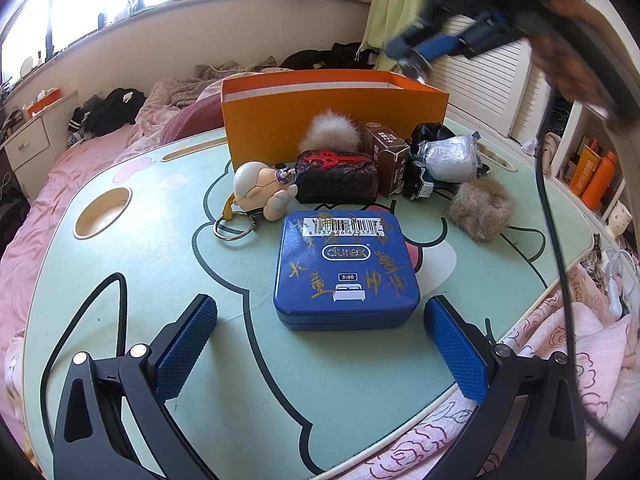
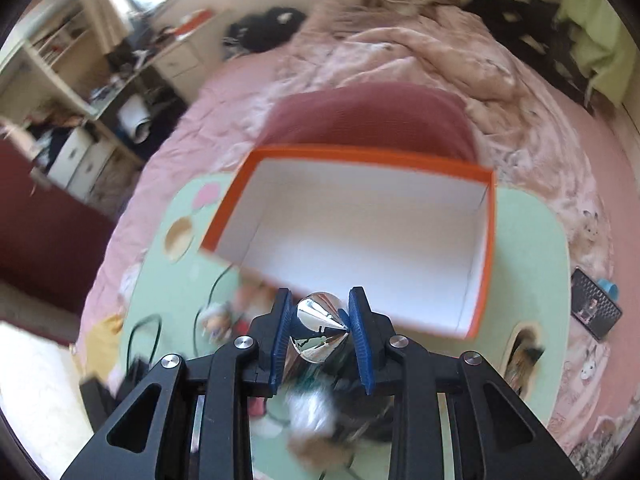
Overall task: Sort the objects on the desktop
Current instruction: 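Carry the silver object out and set it beside the brown printed box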
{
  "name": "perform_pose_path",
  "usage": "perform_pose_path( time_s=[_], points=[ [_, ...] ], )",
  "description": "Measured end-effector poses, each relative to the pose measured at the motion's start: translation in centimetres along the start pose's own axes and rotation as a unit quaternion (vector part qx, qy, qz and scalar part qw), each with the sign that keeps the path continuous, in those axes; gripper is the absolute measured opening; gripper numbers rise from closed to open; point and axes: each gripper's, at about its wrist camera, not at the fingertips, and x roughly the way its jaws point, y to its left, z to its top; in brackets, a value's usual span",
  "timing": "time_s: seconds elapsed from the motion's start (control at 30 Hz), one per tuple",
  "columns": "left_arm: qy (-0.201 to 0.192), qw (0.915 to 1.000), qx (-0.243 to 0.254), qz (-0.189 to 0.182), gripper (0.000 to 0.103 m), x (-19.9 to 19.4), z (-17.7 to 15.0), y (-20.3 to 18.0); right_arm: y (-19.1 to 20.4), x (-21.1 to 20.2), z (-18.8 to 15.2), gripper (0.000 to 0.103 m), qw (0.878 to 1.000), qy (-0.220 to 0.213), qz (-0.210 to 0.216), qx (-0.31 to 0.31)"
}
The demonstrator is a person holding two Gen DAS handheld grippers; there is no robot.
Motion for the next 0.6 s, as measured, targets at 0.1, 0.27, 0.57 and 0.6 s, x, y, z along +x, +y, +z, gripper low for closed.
perform_pose_path(
  time_s=[0.1,0.27,0.57,0.6],
  points=[
    [0.000,1.0000,0.001,0.000,0.103,0.0,0.0,0.0,-0.8,1.1,-1.7,0.028,1.000,-0.007,-0.006,-0.008],
    [0.000,1.0000,0.002,-0.001,0.103,0.0,0.0,0.0,-4.1,-1.0,-4.2,0.066,0.992,-0.121,0.006,0.030],
    [0.001,1.0000,0.005,-0.003,0.103,0.0,0.0,0.0,-3.4,-0.6,-17.0,0.073,0.985,-0.165,-0.025,-0.029],
    [0.001,1.0000,0.005,-0.003,0.103,0.0,-0.1,0.0,-2.9,0.1,-17.9,0.073,0.986,-0.157,-0.029,-0.045]
  ],
)
